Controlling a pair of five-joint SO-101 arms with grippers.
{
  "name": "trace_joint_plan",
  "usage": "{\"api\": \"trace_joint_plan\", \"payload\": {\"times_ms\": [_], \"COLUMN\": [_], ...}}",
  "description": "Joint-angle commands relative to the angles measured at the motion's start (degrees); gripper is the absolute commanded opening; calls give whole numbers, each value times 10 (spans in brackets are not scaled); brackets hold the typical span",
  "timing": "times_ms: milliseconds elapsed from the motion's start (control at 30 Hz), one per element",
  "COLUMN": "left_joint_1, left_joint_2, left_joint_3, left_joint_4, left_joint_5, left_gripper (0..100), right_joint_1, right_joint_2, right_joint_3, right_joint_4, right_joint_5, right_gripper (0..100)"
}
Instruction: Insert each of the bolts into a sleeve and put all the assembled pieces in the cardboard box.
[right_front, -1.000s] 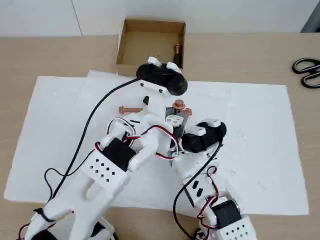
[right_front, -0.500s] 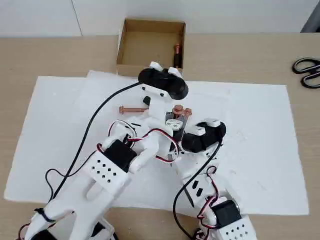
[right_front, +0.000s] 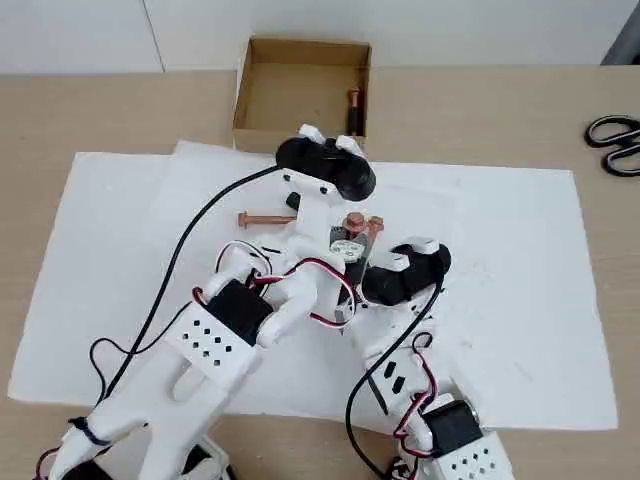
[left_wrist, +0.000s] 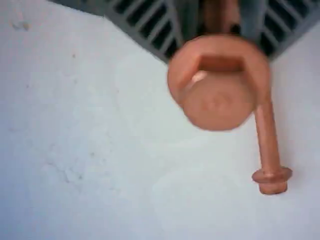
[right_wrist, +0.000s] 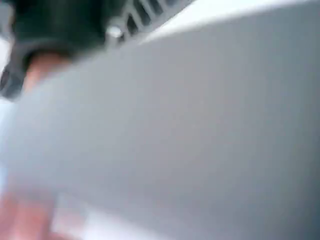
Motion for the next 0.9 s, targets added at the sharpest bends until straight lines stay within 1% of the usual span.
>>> {"api": "trace_joint_plan", "payload": {"times_ms": [0,100,367,433,567,767,867], "left_joint_1": [-4,-2,-5,-18,-84,-191,-237], "left_joint_2": [-7,-7,-8,-8,-8,-8,-8], "left_joint_3": [-5,-5,-33,-47,-62,-63,-63], "left_joint_4": [14,17,15,15,17,51,59], "left_joint_5": [-3,-3,-3,-3,-2,-2,-2], "left_gripper": [139,182,184,184,184,184,184], "right_joint_1": [5,5,5,5,5,7,36], "right_joint_2": [-11,-11,-11,-11,-11,-7,-6], "right_joint_3": [-9,-9,-9,-9,-8,-5,-11], "right_joint_4": [-15,-15,-14,-14,-10,-9,-9], "right_joint_5": [6,6,6,6,6,6,6], "right_gripper": [4,4,4,4,4,4,4]}}
